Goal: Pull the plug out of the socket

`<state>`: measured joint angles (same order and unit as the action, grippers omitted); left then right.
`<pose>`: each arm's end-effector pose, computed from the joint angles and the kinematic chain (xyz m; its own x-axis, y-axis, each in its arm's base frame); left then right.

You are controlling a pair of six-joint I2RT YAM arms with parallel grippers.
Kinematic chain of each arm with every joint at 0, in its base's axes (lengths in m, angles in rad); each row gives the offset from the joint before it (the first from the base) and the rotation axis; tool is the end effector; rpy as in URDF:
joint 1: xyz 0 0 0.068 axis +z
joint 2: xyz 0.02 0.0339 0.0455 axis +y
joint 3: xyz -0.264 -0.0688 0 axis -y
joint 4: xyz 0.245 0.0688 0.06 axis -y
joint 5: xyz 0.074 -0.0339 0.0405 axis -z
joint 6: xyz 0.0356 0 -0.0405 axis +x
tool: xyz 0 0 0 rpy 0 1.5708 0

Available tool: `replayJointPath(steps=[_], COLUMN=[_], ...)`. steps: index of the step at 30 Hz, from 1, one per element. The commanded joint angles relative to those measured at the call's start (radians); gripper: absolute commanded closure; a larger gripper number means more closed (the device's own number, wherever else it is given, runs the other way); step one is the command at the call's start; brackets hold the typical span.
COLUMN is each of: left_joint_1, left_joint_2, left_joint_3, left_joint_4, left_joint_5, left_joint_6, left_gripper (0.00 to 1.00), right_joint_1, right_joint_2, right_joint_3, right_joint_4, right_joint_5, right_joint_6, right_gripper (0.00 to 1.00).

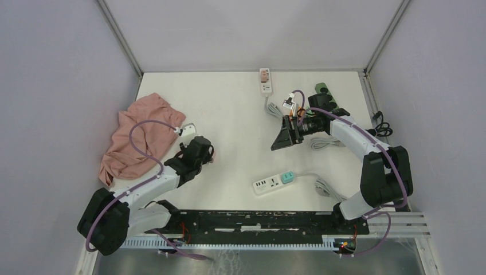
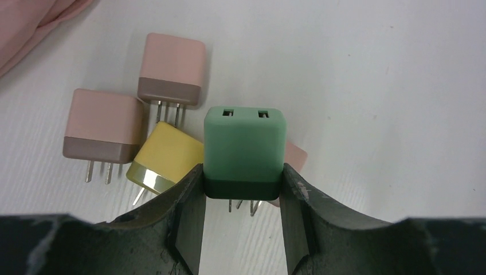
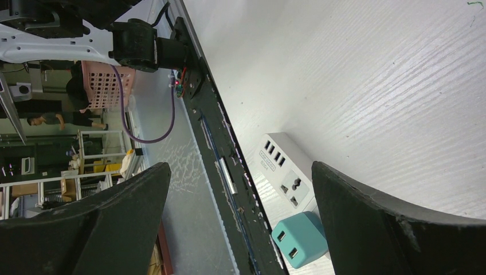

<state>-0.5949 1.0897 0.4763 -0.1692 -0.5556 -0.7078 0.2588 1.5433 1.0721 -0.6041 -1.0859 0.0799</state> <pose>0.1817 -0.1002 0.1821 -0.5519 -0.2935 -0.7806 -0.2533 0.9508 -0.1784 0.2833 0.1076 0.2399 -0.8897 -0.1971 -0.4118 -0.4564 0.3598 0.8138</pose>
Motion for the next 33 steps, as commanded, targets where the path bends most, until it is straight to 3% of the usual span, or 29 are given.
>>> replayJointPath(steps=[1, 19, 27, 33], left_joint_1=[0.013, 0.014, 0.014, 0.014], left_joint_2=[0.032, 0.035, -0.03, -0.108], left_joint_3=[0.058, 0.094, 0.094, 0.084], left_joint_4=[-0.026, -0.103, -0.124, -0.098], left_joint_5=[-0.084, -0.091, -0.069, 0.032], left_joint_6=[-0.088, -0.151, -0.158, -0.135], left_gripper=[0.83, 0.38, 0.33, 0.32], right_joint_1=[-0.005, -0.004, -0.005, -0.004], right_joint_2=[-0.024, -0.025, -0.028, -0.034], right_joint_3=[0.042, 0.044, 0.045, 0.055], right_joint_4=[0.01, 0.006, 0.001, -0.019], right_joint_5=[-0.012, -0.01, -0.008, -0.002], right_joint_6=[-0.02, -0.026, -0.031, -0.053], right_gripper=[0.0, 0.0, 0.0, 0.0])
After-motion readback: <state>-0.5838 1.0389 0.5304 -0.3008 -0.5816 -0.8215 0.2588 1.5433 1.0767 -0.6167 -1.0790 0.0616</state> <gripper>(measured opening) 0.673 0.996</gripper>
